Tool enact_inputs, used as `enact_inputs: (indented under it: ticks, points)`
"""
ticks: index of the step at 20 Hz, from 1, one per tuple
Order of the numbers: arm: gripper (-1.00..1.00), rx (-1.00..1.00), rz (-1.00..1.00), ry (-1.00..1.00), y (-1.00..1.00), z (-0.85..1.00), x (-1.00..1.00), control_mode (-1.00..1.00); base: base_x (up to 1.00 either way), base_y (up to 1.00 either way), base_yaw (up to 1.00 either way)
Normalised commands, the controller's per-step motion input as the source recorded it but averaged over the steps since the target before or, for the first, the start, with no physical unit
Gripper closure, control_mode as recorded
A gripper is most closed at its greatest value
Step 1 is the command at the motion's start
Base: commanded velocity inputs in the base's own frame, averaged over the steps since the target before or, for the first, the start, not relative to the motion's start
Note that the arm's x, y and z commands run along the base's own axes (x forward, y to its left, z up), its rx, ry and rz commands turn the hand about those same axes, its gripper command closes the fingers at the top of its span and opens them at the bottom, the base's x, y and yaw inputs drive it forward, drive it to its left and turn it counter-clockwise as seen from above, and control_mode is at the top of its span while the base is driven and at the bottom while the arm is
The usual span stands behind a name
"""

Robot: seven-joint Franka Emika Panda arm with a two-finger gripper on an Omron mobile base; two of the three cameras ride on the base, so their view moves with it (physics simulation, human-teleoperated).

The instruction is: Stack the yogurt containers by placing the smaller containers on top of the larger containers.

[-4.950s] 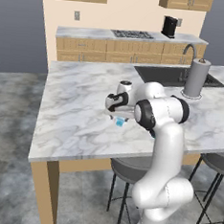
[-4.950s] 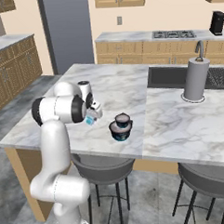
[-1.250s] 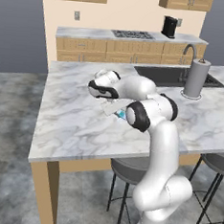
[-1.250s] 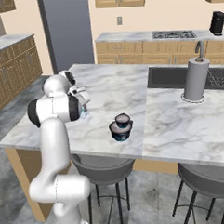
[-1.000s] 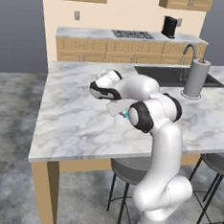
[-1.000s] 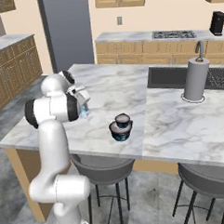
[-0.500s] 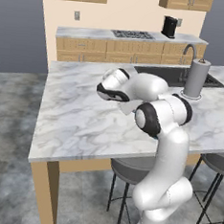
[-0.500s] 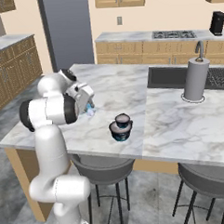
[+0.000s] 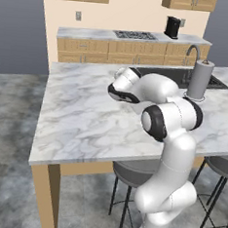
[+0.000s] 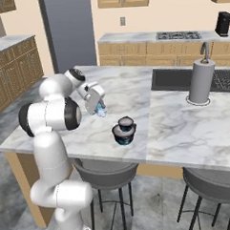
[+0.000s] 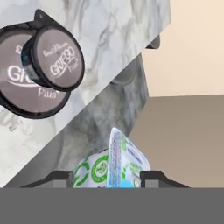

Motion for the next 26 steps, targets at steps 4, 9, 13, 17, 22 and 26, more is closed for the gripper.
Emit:
enact_inputs:
  ticks: [4, 9, 13, 17, 22, 26]
  points:
    - [1.0, 0.0, 0.03, 0.0, -0.42, 0.0, 0.0, -1.0, 0.0, 0.0, 0.0]
    - [1.0, 0.0, 0.14, 0.0, -0.28, 0.0, 0.0, -1.0, 0.0, 0.0, 0.0]
    - [1.0, 0.0, 0.13, 0.01, 0.0, 0.0, 0.0, -1.0, 0.0, 0.0, 0.0]
    - [1.0, 0.0, 0.14, 0.02, 0.0, 0.0, 0.0, -1.0, 0.0, 0.0, 0.0]
    - [1.0, 0.0, 0.16, 0.0, -0.13, 0.0, 0.0, -1.0, 0.0, 0.0, 0.0]
    - [1.0, 0.01, 0.15, 0.0, -0.24, 0.0, 0.0, -1.0, 0.0, 0.0, 0.0]
